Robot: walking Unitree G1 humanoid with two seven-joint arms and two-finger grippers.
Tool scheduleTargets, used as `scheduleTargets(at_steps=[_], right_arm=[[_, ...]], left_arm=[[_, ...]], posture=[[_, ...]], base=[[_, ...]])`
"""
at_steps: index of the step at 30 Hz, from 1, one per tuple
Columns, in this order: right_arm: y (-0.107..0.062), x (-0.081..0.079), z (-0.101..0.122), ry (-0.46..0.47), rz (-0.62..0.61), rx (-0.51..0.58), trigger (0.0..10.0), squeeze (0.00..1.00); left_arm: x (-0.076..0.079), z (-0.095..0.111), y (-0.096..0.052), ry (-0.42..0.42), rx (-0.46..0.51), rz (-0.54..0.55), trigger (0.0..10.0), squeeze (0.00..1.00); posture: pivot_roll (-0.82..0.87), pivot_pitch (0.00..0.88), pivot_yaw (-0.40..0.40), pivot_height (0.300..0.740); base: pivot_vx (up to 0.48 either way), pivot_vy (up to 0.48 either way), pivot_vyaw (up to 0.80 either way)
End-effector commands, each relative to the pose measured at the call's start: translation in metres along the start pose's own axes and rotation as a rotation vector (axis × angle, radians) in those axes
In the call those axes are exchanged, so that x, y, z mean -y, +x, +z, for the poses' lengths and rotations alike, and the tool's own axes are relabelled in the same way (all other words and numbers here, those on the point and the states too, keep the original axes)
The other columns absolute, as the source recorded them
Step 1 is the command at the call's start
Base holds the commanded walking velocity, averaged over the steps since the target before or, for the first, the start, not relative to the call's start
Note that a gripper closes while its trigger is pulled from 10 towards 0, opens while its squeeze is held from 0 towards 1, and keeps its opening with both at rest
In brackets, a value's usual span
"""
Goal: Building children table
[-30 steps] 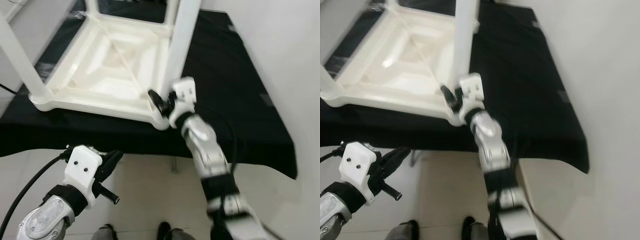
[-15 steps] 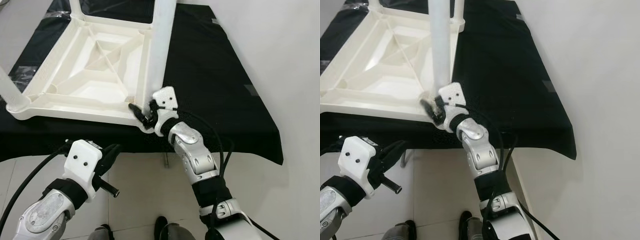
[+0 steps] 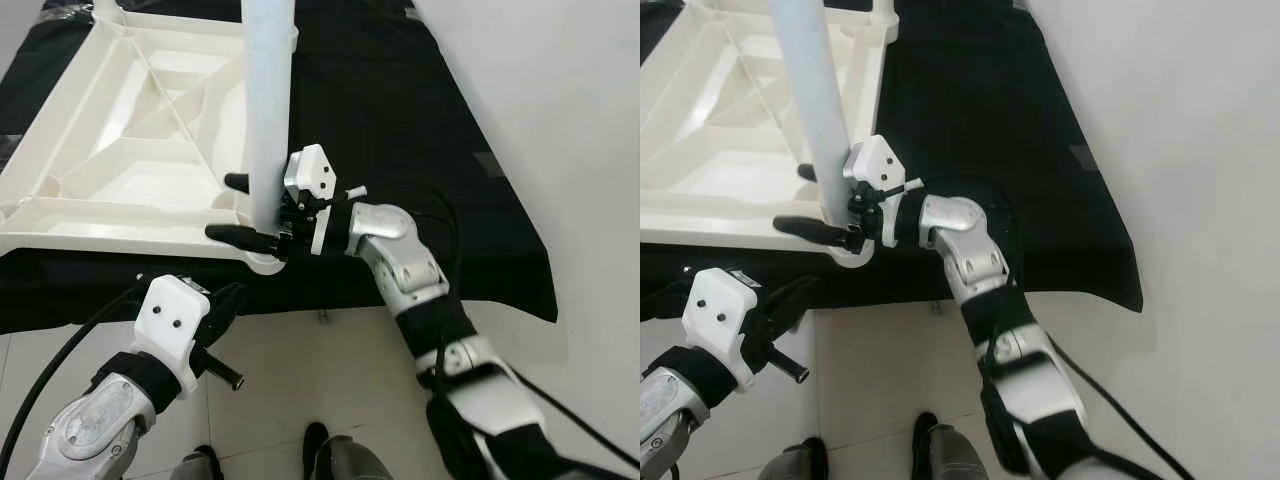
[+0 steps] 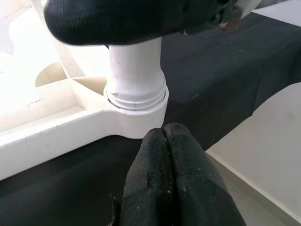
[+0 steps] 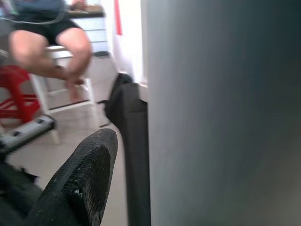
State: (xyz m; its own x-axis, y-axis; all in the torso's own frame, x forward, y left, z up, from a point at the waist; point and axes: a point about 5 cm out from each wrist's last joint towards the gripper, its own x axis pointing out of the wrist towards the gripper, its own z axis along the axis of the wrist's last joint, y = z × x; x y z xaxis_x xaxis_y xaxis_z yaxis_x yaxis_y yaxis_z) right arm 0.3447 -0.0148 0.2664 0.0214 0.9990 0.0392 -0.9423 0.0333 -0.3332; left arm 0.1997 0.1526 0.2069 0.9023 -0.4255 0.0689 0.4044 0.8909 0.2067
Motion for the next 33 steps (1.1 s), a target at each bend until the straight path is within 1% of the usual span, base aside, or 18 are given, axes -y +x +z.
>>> scheduleTargets(at_steps=[1, 4, 5, 6, 7, 8, 9, 10, 11, 15, 24, 26, 27, 29, 30, 31, 32, 33], right_arm=[[0.007, -0.008, -0.004, 0.025, 0.113, 0.008, 10.0, 0.00], [0.008, -0.006, -0.003, 0.038, 0.155, 0.009, 10.0, 0.00], [0.007, -0.004, -0.005, 0.046, 0.214, -0.006, 10.0, 0.00], [0.007, -0.004, -0.005, 0.046, 0.214, -0.006, 10.0, 0.00], [0.006, -0.004, -0.005, 0.051, 0.236, -0.012, 7.6, 0.00], [0.006, -0.004, -0.006, 0.054, 0.252, -0.015, 4.6, 0.00], [0.005, -0.003, -0.006, 0.056, 0.254, -0.015, 3.2, 0.00], [0.005, -0.003, -0.006, 0.056, 0.254, -0.015, 3.2, 0.00], [0.004, -0.002, -0.006, 0.064, 0.254, -0.013, 0.0, 0.00], [0.002, 0.000, -0.006, 0.075, 0.262, -0.011, 0.0, 0.00], [-0.011, 0.004, -0.013, 0.097, 0.228, -0.002, 0.0, 0.00], [-0.016, 0.007, -0.016, 0.084, 0.153, -0.008, 0.0, 0.00], [-0.016, 0.007, -0.016, 0.084, 0.153, -0.008, 0.0, 0.00], [-0.020, 0.012, -0.022, 0.066, -0.008, -0.026, 0.0, 0.00], [-0.020, 0.012, -0.022, 0.066, -0.008, -0.026, 0.0, 0.00], [-0.021, 0.012, -0.035, 0.093, -0.190, -0.050, 0.0, 0.00], [-0.023, 0.010, -0.056, 0.150, -0.504, -0.115, 0.0, 0.00], [-0.023, 0.010, -0.056, 0.150, -0.504, -0.115, 0.0, 0.00]], left_arm=[[0.001, -0.005, -0.002, -0.011, -0.020, 0.001, 10.0, 0.00], [0.000, -0.004, -0.002, -0.008, -0.020, 0.004, 10.0, 0.00], [0.000, -0.004, -0.002, -0.006, -0.020, 0.005, 10.0, 0.00], [0.000, -0.004, -0.002, -0.006, -0.020, 0.005, 10.0, 0.00], [0.001, -0.004, -0.002, -0.005, -0.020, 0.004, 10.0, 0.00], [0.001, -0.004, -0.002, -0.005, -0.020, 0.004, 10.0, 0.00], [0.001, -0.004, -0.002, -0.004, -0.020, 0.004, 10.0, 0.00], [0.001, -0.004, -0.002, -0.004, -0.020, 0.004, 10.0, 0.00], [0.001, -0.004, -0.002, -0.005, -0.020, 0.004, 10.0, 0.00], [0.001, -0.004, -0.002, -0.006, -0.020, 0.004, 10.0, 0.00], [0.004, -0.004, -0.001, -0.011, -0.019, -0.008, 10.0, 0.00], [0.004, -0.004, -0.002, -0.009, -0.020, -0.006, 10.0, 0.00], [0.004, -0.004, -0.002, -0.009, -0.020, -0.006, 10.0, 0.00], [0.004, -0.004, -0.003, -0.007, -0.021, -0.003, 10.0, 0.00], [0.004, -0.004, -0.003, -0.007, -0.021, -0.003, 10.0, 0.00], [0.004, -0.004, -0.004, -0.006, -0.022, -0.001, 10.0, 0.00], [0.003, -0.004, -0.005, -0.005, -0.025, 0.000, 10.0, 0.00], [0.003, -0.004, -0.005, -0.005, -0.025, 0.000, 10.0, 0.00]], posture=[[0.15, 0.283, -0.155, 0.740], [0.15, 0.283, -0.155, 0.740], [0.16, 0.284, -0.156, 0.740], [0.16, 0.284, -0.156, 0.740], [0.17, 0.285, -0.157, 0.740], [0.17, 0.285, -0.157, 0.740], [0.17, 0.287, -0.157, 0.740], [0.17, 0.287, -0.157, 0.740], [0.17, 0.288, -0.157, 0.740], [0.17, 0.288, -0.157, 0.740], [0.16, 0.282, -0.156, 0.740], [0.16, 0.283, -0.164, 0.740], [0.16, 0.283, -0.164, 0.740], [0.17, 0.284, -0.167, 0.740], [0.17, 0.284, -0.167, 0.740], [0.17, 0.291, -0.170, 0.740], [0.16, 0.300, -0.167, 0.740], [0.16, 0.300, -0.167, 0.740]], base=[[0.000, 0.000, 0.00], [0.000, 0.000, 0.00], [0.000, 0.000, 0.00], [0.000, 0.000, 0.00], [0.000, 0.000, 0.00], [0.000, 0.000, 0.00], [0.000, 0.000, 0.00], [0.000, 0.000, 0.00], [0.000, 0.000, 0.00], [0.000, 0.000, 0.00], [0.000, 0.000, 0.00], [0.000, 0.000, 0.00], [0.000, 0.000, 0.00], [0.000, 0.000, 0.00], [0.000, 0.000, 0.00], [0.000, 0.000, 0.00], [0.000, 0.000, 0.00], [0.000, 0.000, 0.00]])
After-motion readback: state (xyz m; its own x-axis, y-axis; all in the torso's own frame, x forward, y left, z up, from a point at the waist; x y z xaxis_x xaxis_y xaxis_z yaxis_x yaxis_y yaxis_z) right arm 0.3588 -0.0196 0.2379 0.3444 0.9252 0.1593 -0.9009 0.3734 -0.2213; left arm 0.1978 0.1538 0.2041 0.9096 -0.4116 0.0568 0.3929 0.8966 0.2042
